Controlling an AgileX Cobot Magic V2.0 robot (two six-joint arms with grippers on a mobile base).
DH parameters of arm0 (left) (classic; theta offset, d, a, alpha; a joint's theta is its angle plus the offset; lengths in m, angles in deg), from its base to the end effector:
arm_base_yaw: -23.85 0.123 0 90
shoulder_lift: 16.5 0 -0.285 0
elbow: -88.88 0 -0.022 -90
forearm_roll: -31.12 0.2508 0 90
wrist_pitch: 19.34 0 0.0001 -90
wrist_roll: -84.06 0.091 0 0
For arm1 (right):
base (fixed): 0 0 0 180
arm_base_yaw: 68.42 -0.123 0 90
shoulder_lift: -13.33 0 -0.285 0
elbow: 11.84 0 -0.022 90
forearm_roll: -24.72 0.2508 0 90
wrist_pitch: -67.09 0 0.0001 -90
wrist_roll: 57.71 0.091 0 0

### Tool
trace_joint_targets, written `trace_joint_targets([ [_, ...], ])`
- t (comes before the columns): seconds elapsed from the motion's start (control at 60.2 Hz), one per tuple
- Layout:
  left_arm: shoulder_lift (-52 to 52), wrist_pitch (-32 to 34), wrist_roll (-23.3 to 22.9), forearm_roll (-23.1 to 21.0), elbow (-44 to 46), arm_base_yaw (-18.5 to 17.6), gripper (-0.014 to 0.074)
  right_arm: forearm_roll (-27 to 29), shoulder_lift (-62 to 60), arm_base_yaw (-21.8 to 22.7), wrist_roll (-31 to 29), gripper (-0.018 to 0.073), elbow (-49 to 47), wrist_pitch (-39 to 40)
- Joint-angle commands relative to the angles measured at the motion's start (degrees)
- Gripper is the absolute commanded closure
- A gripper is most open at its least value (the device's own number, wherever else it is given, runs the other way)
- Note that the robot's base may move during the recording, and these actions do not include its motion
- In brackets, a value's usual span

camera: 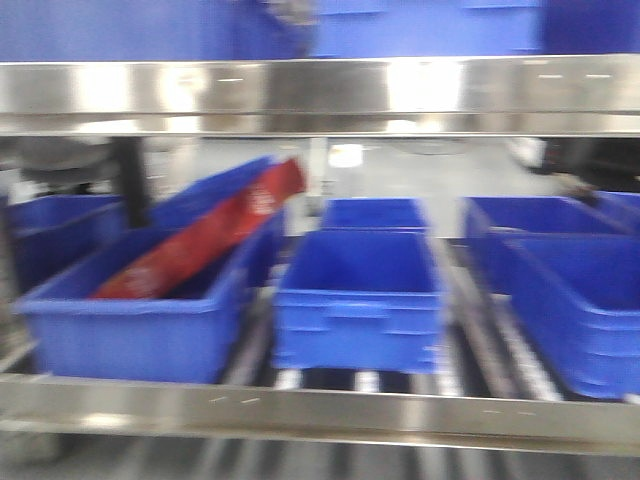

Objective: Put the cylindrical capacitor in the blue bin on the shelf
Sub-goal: 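Drive the base up to the shelf of blue bins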

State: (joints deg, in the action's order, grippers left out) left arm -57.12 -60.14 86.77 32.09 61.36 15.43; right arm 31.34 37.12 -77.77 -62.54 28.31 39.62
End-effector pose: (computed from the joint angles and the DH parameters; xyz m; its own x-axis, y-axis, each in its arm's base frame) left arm 0.0934 -0.0128 0.3927 -0.3123 0.1070 -0.9440 0.1551 0.9860 0.0604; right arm 0.0443 0.0122 0.3658 -0.0255 0.0143 -0.9996 -0.2143 0.9766 0.0195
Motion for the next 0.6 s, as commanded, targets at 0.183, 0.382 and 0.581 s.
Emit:
trace_joint_targets([
  [0.183,0.2,1.1,-0.4,-0.1,0.3,-0.3,0.0707,-0.2,-0.2,0.0,-0.1,0.0721,-0.1,1.5],
  [0.382,0.2,1.1,-0.4,-0.1,0.3,-0.3,0.0707,-0.2,-0.2,0.0,-0.1,0.0721,-0.1,1.5],
  [0.581,0.2,1.1,-0.4,-0.1,0.3,-0.3,0.0707,-0.2,-0.2,0.0,-0.1,0.0721,-0.1,1.5],
])
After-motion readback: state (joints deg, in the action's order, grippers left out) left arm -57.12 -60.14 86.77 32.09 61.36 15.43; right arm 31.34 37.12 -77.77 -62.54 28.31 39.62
